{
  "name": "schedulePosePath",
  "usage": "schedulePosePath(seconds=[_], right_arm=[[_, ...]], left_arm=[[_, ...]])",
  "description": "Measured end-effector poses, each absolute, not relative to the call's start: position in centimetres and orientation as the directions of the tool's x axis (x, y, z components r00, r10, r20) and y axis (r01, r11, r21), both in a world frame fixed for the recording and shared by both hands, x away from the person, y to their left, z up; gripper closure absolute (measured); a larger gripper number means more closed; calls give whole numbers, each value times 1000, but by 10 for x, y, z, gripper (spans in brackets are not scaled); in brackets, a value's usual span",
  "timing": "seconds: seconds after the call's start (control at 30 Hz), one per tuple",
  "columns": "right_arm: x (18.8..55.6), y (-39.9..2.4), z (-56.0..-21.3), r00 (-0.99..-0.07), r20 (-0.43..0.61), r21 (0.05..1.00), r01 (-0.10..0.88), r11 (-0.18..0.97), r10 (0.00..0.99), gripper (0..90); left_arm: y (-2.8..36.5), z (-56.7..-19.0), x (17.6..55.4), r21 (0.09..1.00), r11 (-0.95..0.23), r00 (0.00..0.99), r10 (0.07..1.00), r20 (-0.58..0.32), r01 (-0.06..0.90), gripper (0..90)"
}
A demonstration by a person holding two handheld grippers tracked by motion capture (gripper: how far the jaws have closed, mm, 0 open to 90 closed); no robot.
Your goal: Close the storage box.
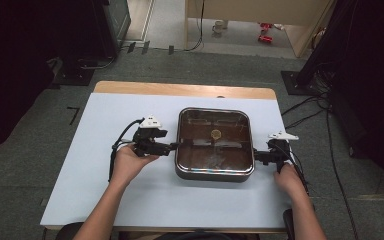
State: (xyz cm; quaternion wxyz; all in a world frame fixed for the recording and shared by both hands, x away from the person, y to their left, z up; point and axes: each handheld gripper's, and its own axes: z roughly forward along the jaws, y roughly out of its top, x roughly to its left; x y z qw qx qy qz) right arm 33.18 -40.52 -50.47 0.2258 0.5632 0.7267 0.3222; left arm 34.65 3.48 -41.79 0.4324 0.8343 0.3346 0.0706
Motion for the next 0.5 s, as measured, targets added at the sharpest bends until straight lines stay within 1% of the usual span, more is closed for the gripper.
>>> schedulePosePath(seconds=[0.17, 0.3, 0.33, 0.5], right_arm=[[332, -405, -505, -264, 34, 723, 673, 159, 964, 82], [332, -405, -505, -264, 34, 723, 673, 159, 964, 82], [332, -405, -505, -264, 34, 723, 673, 159, 964, 82], [332, -405, -505, -264, 34, 723, 672, 158, 964, 82]], left_arm=[[52, -431, 338, 760, -385, 738, 650, -180, 524, 313], [61, -444, 331, 767, -371, 710, 687, -152, 523, 313], [63, -451, 326, 766, -373, 692, 711, -126, 523, 314], [64, -466, 320, 735, -418, 688, 720, -90, 533, 312]])
